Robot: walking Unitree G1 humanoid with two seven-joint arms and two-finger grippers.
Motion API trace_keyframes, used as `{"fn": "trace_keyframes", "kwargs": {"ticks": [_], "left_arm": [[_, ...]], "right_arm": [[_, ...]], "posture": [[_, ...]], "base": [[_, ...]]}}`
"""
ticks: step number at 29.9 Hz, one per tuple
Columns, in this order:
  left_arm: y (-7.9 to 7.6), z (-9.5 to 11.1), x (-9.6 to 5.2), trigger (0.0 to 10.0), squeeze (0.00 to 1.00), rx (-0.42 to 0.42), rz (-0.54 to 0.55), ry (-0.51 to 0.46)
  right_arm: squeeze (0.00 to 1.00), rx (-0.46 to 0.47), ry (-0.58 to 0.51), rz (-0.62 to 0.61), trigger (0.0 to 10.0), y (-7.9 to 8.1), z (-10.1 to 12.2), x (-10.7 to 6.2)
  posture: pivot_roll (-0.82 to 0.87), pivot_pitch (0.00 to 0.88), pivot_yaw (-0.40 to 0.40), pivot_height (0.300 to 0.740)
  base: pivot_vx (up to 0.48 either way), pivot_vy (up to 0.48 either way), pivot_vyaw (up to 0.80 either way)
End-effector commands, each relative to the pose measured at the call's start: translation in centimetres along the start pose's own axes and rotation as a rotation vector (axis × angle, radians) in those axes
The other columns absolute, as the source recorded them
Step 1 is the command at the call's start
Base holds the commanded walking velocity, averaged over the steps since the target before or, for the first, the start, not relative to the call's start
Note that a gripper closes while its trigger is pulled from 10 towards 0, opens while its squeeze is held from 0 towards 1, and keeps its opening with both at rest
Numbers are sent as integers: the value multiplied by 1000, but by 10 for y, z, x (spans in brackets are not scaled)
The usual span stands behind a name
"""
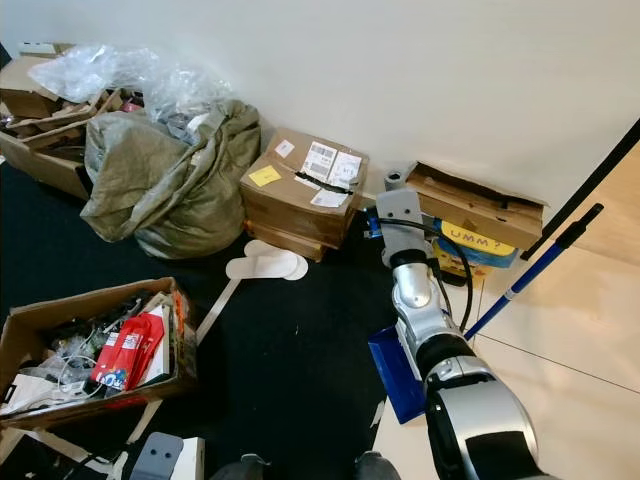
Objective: Sweep floor
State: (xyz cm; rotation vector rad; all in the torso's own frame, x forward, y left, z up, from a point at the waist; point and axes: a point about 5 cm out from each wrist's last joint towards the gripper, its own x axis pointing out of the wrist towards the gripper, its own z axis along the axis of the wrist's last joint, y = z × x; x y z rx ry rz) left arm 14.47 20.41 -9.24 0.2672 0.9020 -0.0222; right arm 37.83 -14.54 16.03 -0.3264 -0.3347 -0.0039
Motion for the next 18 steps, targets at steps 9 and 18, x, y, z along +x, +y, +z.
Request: {"fn": "trace_keyframes", "kwargs": {"ticks": [9,18], "left_arm": [[-13,-14,-4,10000,0,-12,-35,56],[-13,-13,-4,10000,0,-10,-35,56]], "right_arm": [[0,-22,-113,37,10000,-3,18,7],[0,-10,-164,32,10000,-3,29,13]], "posture": [[-57,146,-31,740],[-60,133,-24,740]], "base": [[0,0,0],[0,0,0]]}}
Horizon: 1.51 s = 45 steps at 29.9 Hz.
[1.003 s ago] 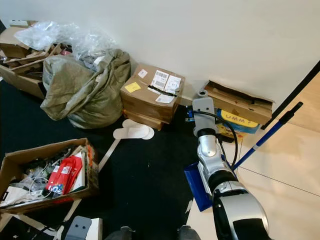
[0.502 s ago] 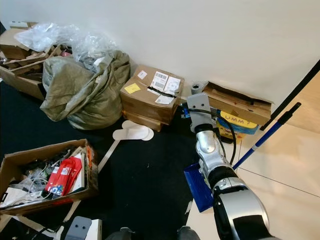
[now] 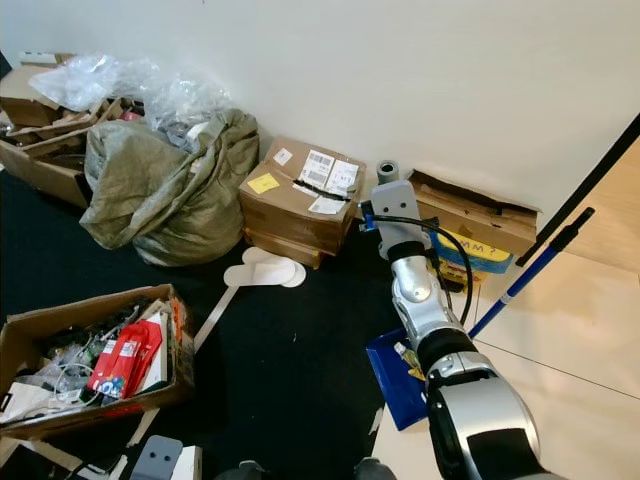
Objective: Sweep floor
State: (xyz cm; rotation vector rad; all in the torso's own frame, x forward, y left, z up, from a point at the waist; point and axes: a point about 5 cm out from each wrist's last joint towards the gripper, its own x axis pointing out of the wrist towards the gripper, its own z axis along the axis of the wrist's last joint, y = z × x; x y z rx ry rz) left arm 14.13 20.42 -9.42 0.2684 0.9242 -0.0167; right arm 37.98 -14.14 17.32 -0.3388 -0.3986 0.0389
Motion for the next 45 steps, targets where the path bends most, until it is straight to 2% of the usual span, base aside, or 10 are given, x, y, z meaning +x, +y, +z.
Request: {"fn": "trace_keyframes", "kwargs": {"ticks": [1,12,15,16,18,24,27,33,36,45], "left_arm": [[-12,-9,-3,10000,0,-8,-37,33],[-11,-4,-1,10000,0,-3,-37,27],[-10,-2,0,10000,0,-3,-31,26],[-10,-2,0,10000,0,-3,-31,26],[-8,2,2,10000,0,-5,-23,23],[-6,8,4,10000,0,-11,-12,16],[-4,14,6,10000,0,-18,5,15],[-1,20,8,10000,0,-15,19,18],[0,22,9,10000,0,0,16,29],[-5,26,11,10000,0,22,-2,28]], "right_arm": [[0,4,-111,-5,10000,-3,20,10],[0,150,-201,-36,10000,4,46,22],[0,319,-202,-38,10000,12,59,29],[0,319,-202,-38,10000,12,59,29],[0,442,-143,29,10000,27,61,31],[0,454,-79,175,10000,45,50,23],[0,481,56,285,10000,62,24,6],[0,482,299,304,10000,72,-18,-23],[0,453,517,329,10000,73,-56,-56],[0,365,574,386,10000,71,-77,-88]], "posture": [[-60,125,-25,740],[-58,113,-20,740],[-61,104,-16,740],[-61,104,-16,740],[-61,100,-16,740],[-58,88,-10,740],[-59,83,-8,740],[-59,53,1,740],[-62,29,7,740],[-70,0,6,740]], "base": [[0,0,0],[0,0,0],[0,0,0],[0,0,0],[0,0,0],[0,0,0],[0,0,0],[0,0,0],[0,0,0],[0,0,0]]}}
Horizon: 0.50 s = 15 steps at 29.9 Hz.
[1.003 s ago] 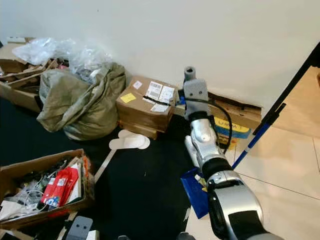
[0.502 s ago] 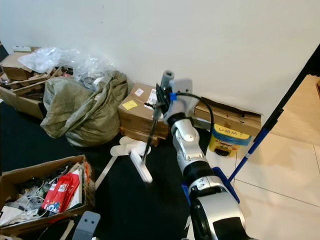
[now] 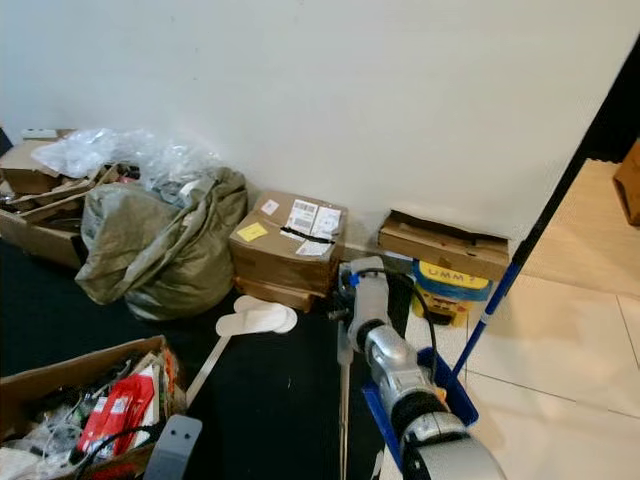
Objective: Sweep floor
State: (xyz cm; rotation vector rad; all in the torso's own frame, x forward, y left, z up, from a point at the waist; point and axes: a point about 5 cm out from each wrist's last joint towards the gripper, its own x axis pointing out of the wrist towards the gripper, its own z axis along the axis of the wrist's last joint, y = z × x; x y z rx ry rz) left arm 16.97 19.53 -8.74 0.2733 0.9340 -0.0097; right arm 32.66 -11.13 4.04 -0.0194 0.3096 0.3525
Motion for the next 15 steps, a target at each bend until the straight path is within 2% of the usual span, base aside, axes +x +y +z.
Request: {"fn": "trace_keyframes", "kwargs": {"ticks": [1,8,15], "left_arm": [[-3,-1,0,10000,0,22,-10,16],[-6,8,2,10000,0,32,-21,-3],[-6,6,2,10000,0,26,-23,11]], "right_arm": [[0,-61,-46,21,10000,2,7,0],[0,-65,-56,7,10000,0,12,1],[0,-57,-70,6,10000,0,14,2]], "posture": [[-70,0,6,740],[-70,0,12,740],[-72,0,11,740]], "base": [[0,0,0],[0,0,0],[0,0,0]]}}
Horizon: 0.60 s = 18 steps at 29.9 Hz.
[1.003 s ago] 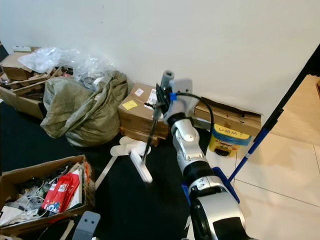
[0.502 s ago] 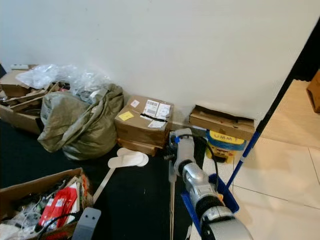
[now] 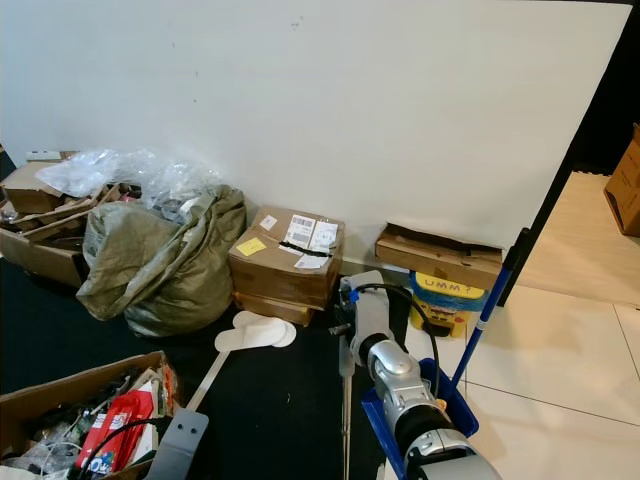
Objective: Sweep floor
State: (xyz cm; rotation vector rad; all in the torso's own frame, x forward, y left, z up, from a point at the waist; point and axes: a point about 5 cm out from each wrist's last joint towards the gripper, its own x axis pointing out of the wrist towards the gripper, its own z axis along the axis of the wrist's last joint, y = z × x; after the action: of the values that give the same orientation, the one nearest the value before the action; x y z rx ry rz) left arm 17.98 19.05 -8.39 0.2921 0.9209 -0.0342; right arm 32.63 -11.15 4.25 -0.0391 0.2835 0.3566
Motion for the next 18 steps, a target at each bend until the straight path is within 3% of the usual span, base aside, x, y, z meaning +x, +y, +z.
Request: {"fn": "trace_keyframes", "kwargs": {"ticks": [1,18], "left_arm": [[-4,-7,-1,10000,0,0,-13,30],[-4,-13,-3,10000,0,4,-15,55]], "right_arm": [[0,-36,-49,7,10000,-1,12,3],[0,-77,-67,18,10000,5,18,6]], "posture": [[-71,0,9,740],[-73,0,15,740]], "base": [[0,0,0],[0,0,0]]}}
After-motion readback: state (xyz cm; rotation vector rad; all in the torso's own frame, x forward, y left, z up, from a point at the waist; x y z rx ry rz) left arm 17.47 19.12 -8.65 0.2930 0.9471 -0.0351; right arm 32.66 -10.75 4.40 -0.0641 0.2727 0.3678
